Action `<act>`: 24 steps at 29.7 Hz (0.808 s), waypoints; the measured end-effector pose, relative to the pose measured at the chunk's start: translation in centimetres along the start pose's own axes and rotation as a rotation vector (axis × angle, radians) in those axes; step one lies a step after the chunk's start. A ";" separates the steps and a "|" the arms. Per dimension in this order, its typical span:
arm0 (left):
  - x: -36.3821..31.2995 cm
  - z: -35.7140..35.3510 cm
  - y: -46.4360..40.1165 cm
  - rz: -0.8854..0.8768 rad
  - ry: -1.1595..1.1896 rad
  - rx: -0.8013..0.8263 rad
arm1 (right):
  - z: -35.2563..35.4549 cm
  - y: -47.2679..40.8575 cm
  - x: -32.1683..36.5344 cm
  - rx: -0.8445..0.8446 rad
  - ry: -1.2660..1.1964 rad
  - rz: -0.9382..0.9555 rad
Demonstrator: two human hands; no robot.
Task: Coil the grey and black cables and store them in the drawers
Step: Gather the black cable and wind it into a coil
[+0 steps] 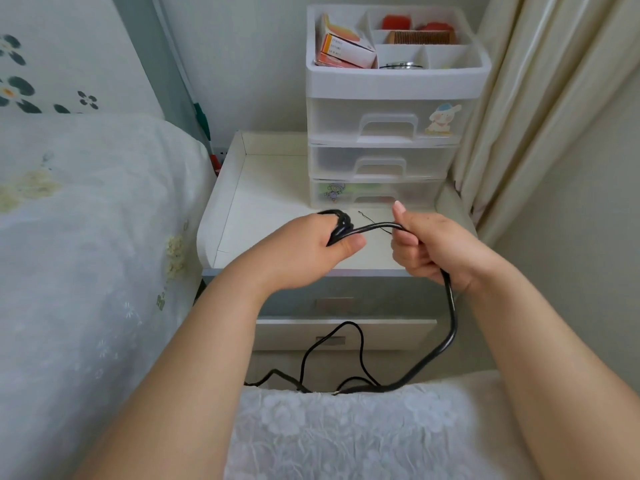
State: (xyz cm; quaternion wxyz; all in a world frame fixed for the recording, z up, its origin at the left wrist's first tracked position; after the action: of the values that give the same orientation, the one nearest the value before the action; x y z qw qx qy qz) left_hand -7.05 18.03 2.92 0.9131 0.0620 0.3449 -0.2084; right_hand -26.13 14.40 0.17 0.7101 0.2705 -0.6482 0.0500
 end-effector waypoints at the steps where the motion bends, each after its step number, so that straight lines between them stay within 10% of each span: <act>1: -0.2 -0.2 0.1 -0.002 0.107 0.039 | 0.1 0.0 -0.1 0.049 -0.084 -0.016; 4: -0.3 0.6 0.3 0.049 0.507 -0.030 | 0.4 0.1 -0.1 0.191 -0.317 0.019; 9: 2.0 2.2 -0.5 0.139 0.635 -0.592 | -0.5 0.6 -1.0 0.538 -0.418 -0.102; 16: 3.2 2.6 -1.1 0.306 0.384 -0.828 | -5.5 0.5 -0.9 0.276 -0.522 -0.062; 18: 3.6 3.0 -0.8 0.342 0.419 -0.747 | -2.6 0.3 0.0 -0.041 -0.508 -0.067; 21: 3.0 2.3 -0.4 0.284 0.706 -0.289 | 3.5 0.5 1.5 -0.756 0.192 0.247; 24: 1.3 0.7 0.4 0.181 0.918 0.163 | 6.2 0.4 1.5 -1.016 0.696 0.410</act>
State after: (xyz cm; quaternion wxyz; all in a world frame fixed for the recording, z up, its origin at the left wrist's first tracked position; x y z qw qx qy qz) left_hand -5.51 17.76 2.58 0.6729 0.2487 0.6886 -0.1053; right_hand -31.57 11.54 1.80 0.8941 -0.2605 -0.3618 -0.0436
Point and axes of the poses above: each hand's wrist, its own y-axis away from the middle knuckle, its own z-axis out of the back of the hand, x = y × z, the point moved 2 cm from there along -y, towards the middle knuckle, and after that the axes turned 6 degrees about -z, right-handed, at the moved point
